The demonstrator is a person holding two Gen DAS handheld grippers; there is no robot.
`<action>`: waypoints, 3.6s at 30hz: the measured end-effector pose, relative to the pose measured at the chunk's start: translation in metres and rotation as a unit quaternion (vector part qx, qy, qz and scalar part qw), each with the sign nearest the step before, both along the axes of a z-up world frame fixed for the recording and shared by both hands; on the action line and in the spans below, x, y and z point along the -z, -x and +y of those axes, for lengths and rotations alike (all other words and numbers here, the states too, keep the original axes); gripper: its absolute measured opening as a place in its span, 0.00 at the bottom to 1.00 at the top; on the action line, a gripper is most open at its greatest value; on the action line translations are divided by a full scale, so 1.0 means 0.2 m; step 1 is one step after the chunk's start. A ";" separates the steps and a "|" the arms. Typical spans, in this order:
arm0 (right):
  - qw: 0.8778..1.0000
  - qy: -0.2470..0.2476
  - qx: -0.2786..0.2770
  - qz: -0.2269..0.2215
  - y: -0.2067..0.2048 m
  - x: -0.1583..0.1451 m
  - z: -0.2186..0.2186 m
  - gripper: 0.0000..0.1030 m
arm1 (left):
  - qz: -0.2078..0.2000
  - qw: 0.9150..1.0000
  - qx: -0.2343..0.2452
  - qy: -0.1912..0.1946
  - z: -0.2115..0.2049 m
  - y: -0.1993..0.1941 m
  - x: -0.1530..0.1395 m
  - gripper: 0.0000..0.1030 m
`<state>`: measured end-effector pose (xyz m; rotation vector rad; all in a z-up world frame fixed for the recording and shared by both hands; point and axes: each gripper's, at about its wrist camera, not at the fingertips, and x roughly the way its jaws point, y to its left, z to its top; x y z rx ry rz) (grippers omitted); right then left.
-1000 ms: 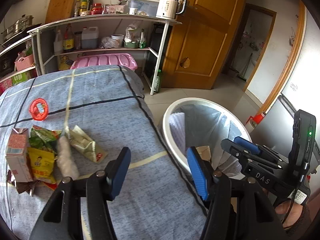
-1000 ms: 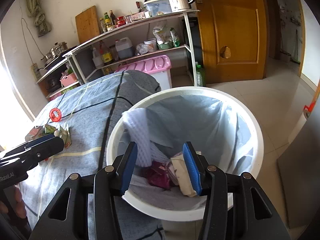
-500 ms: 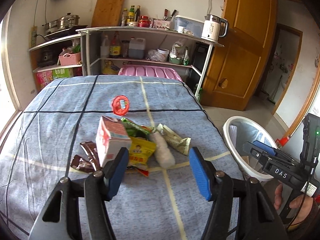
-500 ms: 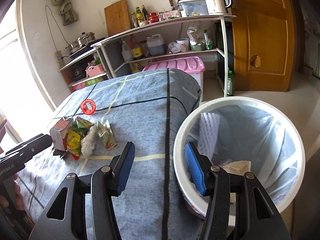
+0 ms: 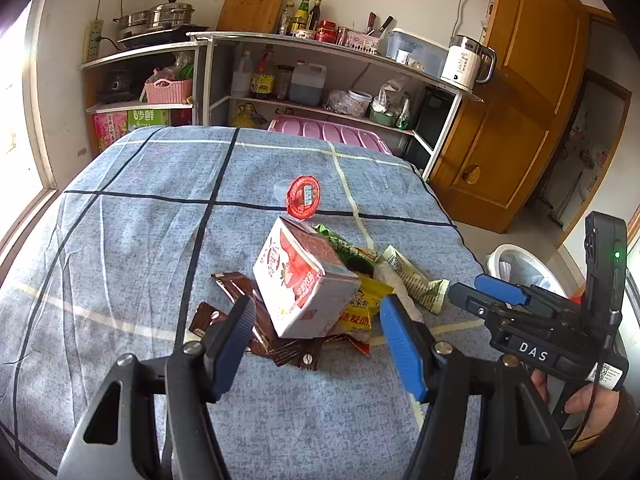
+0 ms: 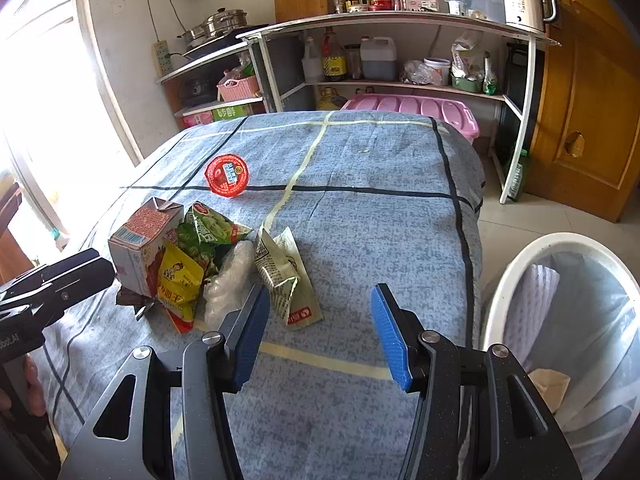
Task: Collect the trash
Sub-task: 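Move both open tools back over the trash on the bed, then grasp the white milk carton with the left tool while the right grasps the green-printed snack wrapper, then carry the milk carton and snack wrapper over the bin and release both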
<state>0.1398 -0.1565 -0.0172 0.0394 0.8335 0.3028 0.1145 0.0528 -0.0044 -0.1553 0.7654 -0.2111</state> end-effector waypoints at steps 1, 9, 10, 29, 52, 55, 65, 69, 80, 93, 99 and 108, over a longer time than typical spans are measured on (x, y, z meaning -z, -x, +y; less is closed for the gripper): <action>1.000 0.002 -0.004 0.001 -0.01 0.00 0.01 0.52 | 0.001 1.000 0.002 -0.001 -0.01 -0.01 0.00 0.66; 1.000 0.019 -0.006 0.015 -0.11 0.05 0.07 0.52 | 0.001 0.999 0.015 -0.040 -0.11 -0.11 0.02 0.67; 1.000 0.021 -0.007 0.017 -0.12 0.06 0.07 0.52 | 0.006 0.999 0.016 -0.042 -0.11 -0.13 0.03 0.67; 0.999 0.041 -0.019 0.029 -0.12 0.10 0.12 0.33 | 0.032 0.999 -0.016 -0.025 -0.01 -0.20 0.10 0.66; 0.999 0.031 -0.036 0.024 0.01 0.09 0.13 0.25 | 0.016 0.998 -0.060 -0.009 0.18 -0.05 0.10 0.36; 0.999 0.027 -0.035 0.018 0.06 0.07 0.12 0.25 | 0.012 0.998 -0.062 0.000 0.20 -0.02 0.09 0.36; 1.000 0.002 -0.014 -0.005 0.17 -0.02 0.06 0.25 | -0.013 0.998 -0.055 0.002 0.17 0.08 0.02 0.36; 1.000 -0.002 -0.009 -0.013 0.20 -0.04 0.03 0.25 | -0.020 0.999 -0.046 0.002 0.14 0.11 0.00 0.36; 0.999 -0.014 0.011 -0.033 0.30 -0.10 -0.06 0.25 | -0.027 1.000 -0.006 -0.012 0.00 0.14 -0.04 0.35; 0.999 -0.029 0.020 -0.032 0.33 -0.08 -0.10 0.25 | -0.081 0.995 0.024 -0.044 -0.05 0.34 -0.14 0.72; 0.999 -0.036 0.026 -0.027 0.35 -0.05 -0.13 0.25 | -0.018 0.997 0.013 -0.072 -0.04 0.28 0.05 0.73; 0.999 -0.034 0.026 -0.029 0.36 -0.05 -0.12 0.25 | 0.002 0.998 0.017 -0.061 -0.05 0.26 0.14 0.42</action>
